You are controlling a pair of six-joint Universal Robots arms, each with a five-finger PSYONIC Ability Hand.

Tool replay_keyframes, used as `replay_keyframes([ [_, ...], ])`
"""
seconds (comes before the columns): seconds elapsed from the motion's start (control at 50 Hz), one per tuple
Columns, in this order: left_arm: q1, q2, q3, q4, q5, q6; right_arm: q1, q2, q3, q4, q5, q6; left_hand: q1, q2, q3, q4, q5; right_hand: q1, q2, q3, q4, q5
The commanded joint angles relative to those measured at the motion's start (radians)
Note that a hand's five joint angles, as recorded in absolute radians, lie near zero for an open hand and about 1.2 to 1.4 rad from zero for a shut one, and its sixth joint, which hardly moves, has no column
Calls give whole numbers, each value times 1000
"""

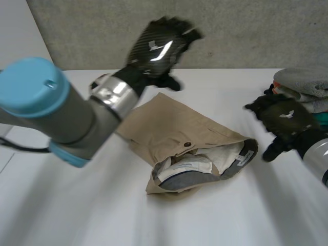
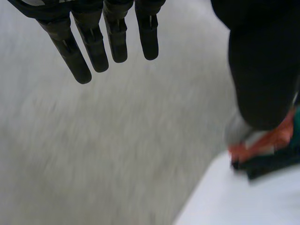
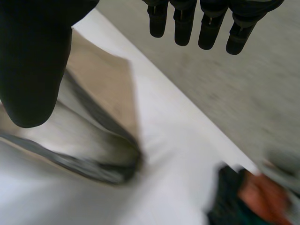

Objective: Fold the laundry.

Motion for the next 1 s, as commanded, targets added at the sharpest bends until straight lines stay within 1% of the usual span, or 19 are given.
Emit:
replay_keyframes([
  [0.02, 208, -21, -83, -196, -1, 75, 190, -41, 39, 11, -86, -11, 1, 23, 20, 30, 41, -53, -38, -37, -34, -45],
  [0.12, 302, -156, -95, -285, -1, 282, 373, -20, 33, -60, -83, -68, 22, 44, 41, 50, 62, -53, -38, -37, -34, -45],
  [0.2, 314, -194, -104, -305, 9, 391, 489, 55, 8, -124, -77, -132, 34, 56, 52, 62, 73, -53, -38, -37, -34, -45],
  [0.26, 292, -233, -96, -302, 11, 399, 569, 184, -41, -152, -34, -204, 34, 56, 52, 62, 73, -53, -38, -37, -34, -45],
  [0.3, 276, -247, -89, -297, 11, 397, 594, 220, -59, -152, -2, -223, 34, 56, 52, 62, 73, -53, -38, -37, -34, -45],
  [0.36, 242, -282, -76, -285, 11, 397, 644, 284, -96, -161, 88, -275, 37, 59, 55, 65, 76, -53, -38, -37, -34, -45],
  [0.44, 193, -320, -52, -251, 6, 397, 681, 333, -121, -199, 167, -333, 83, 105, 102, 112, 123, 192, 206, 208, 210, 199],
  [0.48, 183, -331, -44, -213, 3, 395, 681, 339, -118, -242, 193, -345, 194, 216, 213, 222, 234, 576, 590, 592, 594, 583],
  [0.52, 178, -343, -41, -185, 2, 395, 681, 339, -115, -265, 201, -341, 353, 375, 372, 381, 393, 805, 820, 821, 823, 812],
  [0.54, 176, -351, -40, -171, 2, 394, 678, 339, -110, -287, 204, -333, 464, 486, 483, 492, 504, 1001, 1016, 1017, 1019, 1008],
  [0.56, 169, -362, -38, -151, 2, 389, 678, 335, -107, -298, 207, -332, 698, 720, 717, 726, 737, 1081, 1096, 1097, 1100, 1089],
  [0.58, 161, -363, -37, -144, 2, 389, 677, 329, -104, -307, 211, -330, 822, 844, 841, 850, 862, 1163, 1178, 1180, 1182, 1171],
  [0.62, 138, -363, -35, -131, -1, 392, 675, 291, -102, -318, 233, -316, 1036, 1059, 1055, 1065, 1076, 1169, 1184, 1185, 1187, 1176],
  [0.66, 130, -357, -35, -131, -15, 391, 666, 196, -105, -318, 274, -297, 1037, 1059, 1056, 1065, 1077, 1169, 1184, 1185, 1187, 1176],
  [0.72, 123, -296, -47, -137, -81, 388, 629, 102, -113, -315, 322, -277, 1037, 1059, 1056, 1065, 1077, 1169, 1184, 1185, 1187, 1176],
  [0.74, 129, -211, -58, -143, -125, 379, 597, 56, -121, -307, 348, -261, 1037, 1059, 1056, 1065, 1077, 1169, 1184, 1185, 1187, 1176],
  [0.8, 133, -92, -87, -156, -174, 354, 519, -7, -148, -243, 386, -258, 1037, 1059, 1056, 1065, 1077, 1169, 1184, 1185, 1187, 1176],
  [0.9, 133, 127, -141, -208, -184, 247, 396, -21, -223, -76, 397, -238, 1037, 1059, 1056, 1065, 1077, 1169, 1184, 1185, 1187, 1176],
  [1.0, 130, 230, -162, -295, -181, 216, 290, 19, -279, 26, 386, -180, 1037, 1059, 1056, 1065, 1077, 1169, 1184, 1185, 1187, 1176],
])
